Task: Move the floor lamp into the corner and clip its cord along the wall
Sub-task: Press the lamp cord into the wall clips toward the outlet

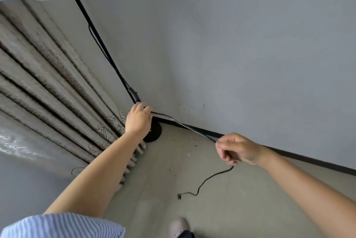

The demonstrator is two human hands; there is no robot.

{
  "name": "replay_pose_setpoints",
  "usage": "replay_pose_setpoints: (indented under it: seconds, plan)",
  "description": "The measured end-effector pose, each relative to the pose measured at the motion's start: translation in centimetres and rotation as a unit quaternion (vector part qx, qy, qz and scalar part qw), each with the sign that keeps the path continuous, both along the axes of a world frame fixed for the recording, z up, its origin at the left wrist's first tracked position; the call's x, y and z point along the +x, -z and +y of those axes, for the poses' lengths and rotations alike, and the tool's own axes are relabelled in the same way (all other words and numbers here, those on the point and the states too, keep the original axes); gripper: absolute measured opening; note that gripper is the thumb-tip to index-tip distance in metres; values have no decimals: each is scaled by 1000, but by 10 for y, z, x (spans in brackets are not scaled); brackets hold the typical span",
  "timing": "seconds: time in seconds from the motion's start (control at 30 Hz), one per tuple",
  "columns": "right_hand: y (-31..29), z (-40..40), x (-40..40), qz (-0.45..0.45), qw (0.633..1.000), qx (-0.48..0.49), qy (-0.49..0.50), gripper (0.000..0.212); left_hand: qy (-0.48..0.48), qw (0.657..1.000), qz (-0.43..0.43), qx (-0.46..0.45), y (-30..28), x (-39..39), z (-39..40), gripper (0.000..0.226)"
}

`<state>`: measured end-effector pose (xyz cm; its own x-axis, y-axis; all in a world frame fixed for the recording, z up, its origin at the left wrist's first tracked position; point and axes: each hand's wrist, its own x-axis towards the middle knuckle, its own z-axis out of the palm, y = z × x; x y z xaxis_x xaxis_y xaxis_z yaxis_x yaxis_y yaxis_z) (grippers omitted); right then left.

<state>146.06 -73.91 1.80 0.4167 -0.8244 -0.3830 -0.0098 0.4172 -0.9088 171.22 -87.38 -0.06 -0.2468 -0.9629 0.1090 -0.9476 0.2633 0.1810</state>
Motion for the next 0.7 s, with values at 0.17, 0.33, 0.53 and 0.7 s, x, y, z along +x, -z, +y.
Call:
replay_pose_setpoints:
  seconds: [0.17, 0.33, 0.53, 0.7]
  plan:
    - [5, 6, 4, 24, 999, 21, 8, 32, 60, 996, -58, -29, -30, 8, 7, 19]
    - [-8, -25, 59, 82, 995, -29, 55, 20, 112, 983, -142, 15, -57, -3, 10, 16]
    - [-16, -55, 77, 171, 981, -79, 34, 28, 146, 954, -234, 115, -64, 15, -4, 27]
    - [-14, -78, 60, 261, 960, -97, 17, 31, 215, 955, -179, 96, -44, 36, -33, 23]
